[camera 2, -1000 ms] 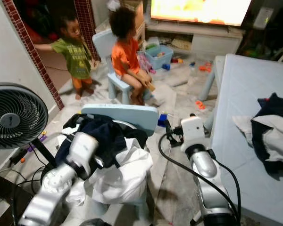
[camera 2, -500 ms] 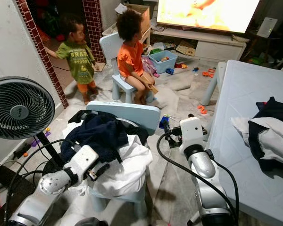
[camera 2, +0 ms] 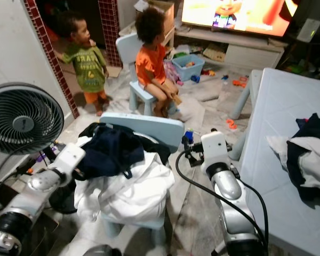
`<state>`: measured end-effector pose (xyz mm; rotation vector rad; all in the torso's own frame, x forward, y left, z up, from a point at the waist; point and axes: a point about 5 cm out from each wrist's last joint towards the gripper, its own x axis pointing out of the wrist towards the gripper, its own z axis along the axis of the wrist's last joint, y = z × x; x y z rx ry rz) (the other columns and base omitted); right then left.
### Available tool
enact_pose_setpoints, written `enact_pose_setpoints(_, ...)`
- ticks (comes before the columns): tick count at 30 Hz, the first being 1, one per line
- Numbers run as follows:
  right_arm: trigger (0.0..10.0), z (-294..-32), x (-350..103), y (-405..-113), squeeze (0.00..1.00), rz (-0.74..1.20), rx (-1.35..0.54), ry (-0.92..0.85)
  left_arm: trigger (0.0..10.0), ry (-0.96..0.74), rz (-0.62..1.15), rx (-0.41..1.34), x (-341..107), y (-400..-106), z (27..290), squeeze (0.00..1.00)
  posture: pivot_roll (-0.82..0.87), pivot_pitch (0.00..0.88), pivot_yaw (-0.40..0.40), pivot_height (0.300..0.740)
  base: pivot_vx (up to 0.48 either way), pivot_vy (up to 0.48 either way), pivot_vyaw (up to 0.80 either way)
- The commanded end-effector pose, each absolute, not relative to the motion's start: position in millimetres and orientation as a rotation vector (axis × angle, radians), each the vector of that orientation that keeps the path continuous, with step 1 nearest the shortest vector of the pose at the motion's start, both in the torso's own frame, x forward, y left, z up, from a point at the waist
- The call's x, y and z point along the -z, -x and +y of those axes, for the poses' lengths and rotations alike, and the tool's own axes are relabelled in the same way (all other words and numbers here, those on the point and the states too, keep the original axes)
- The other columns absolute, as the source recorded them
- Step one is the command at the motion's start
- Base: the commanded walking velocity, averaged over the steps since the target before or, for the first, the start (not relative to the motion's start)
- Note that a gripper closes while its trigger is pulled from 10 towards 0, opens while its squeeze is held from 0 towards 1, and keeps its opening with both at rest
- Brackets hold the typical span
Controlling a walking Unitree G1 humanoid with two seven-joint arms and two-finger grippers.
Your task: Hang hanger
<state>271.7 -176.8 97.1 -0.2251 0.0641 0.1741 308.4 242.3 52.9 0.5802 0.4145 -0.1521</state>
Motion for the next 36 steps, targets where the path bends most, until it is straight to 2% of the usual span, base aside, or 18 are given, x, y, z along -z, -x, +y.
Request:
enact_pose_setpoints(1, 10.0, -180.3, -99.1, -273.0, 0.0, 0.064, -0.162, 0.233, 10.0, -0.599, 0.392, 0.1, -59.3, -313.2, 249.7, 0.0, -0.04, 0.0, -0.021, 0.74, 0.0, 0.0, 0.0)
enact_pose_setpoints(4, 10.0, -179.9, -100.0, -272.4, 0.0, 0.059, -0.157, 0.238, 10.0, -0.606, 0.321, 0.034, -73.9, -323.7, 256.2, 0.0, -0.04, 0.0, -0.023, 0.74, 0.0, 0.0, 0.0)
enact_pose_setpoints(7, 10.0, -178.7, -100.1, -272.8, 0.0, 0.057, -0.156, 0.241, 10.0, -0.562, 0.27, 0.093, -74.4, -328.7, 243.0, 0.0, -0.04, 0.0, -0.023, 0.74, 0.0, 0.0, 0.0)
enact_pose_setpoints(8, 10.0, -178.7, -100.1, -273.4, 0.0, 0.058, -0.155, 0.244, 10.0, -0.566, 0.264, 0.173, -68.0, -326.5, 227.7, 0.0, -0.03, 0.0, -0.025, 0.74, 0.0, 0.0, 0.0)
enact_pose_setpoints(11, 10.0, -178.6, -100.0, -274.2, 0.0, 0.059, -0.154, 0.248, 10.0, -0.539, 0.254, 0.244, -62.2, -323.2, 212.2, 0.0, -0.03, 0.0, -0.025, 0.74, 0.0, 0.0, 0.0)
enact_pose_setpoints(21, 10.0, -179.1, -100.3, -274.2, 0.0, 0.057, -0.149, 0.249, 10.0, -0.567, 0.196, 0.341, -62.1, -311.1, 189.3, 0.0, -0.03, 0.0, -0.02, 0.74, 0.0, 0.0, 0.0)
enact_pose_setpoints(23, 10.0, -177.4, -98.0, -273.5, 0.0, 0.058, -0.149, 0.241, 10.0, -0.567, 0.083, 0.289, -73.0, -287.8, 178.6, 0.0, -0.01, 0.0, -0.013, 0.74, 0.0, 0.0, 0.0)
enact_pose_setpoints(27, 10.0, -172.6, -97.9, -274.5, 0.0, 0.053, -0.158, 0.237, 10.0, -0.603, 0.044, 0.246, -73.2, -270.1, 179.3, 0.0, 0.01, 0.0, -0.007, 0.74, 0.0, 0.0, 0.0)
enact_pose_setpoints(32, 10.0, -171.3, -96.8, -275.1, 0.0, 0.051, -0.155, 0.231, 10.0, -0.721, 0.015, 0.326, -77.1, -235.8, 175.8, 0.0, 0.02, 0.0, 0.005, 0.74, 0.0, 0.0, 0.0)
enact_pose_setpoints(36, 10.0, -171.3, -94.7, -274.8, 0.0, 0.055, -0.148, 0.225, 10.0, -0.8, 0.016, 0.396, -75.4, -223.9, 175.3, 0.0, 0.04, 0.0, 0.013, 0.74, 0.0, 0.0, 0.0)
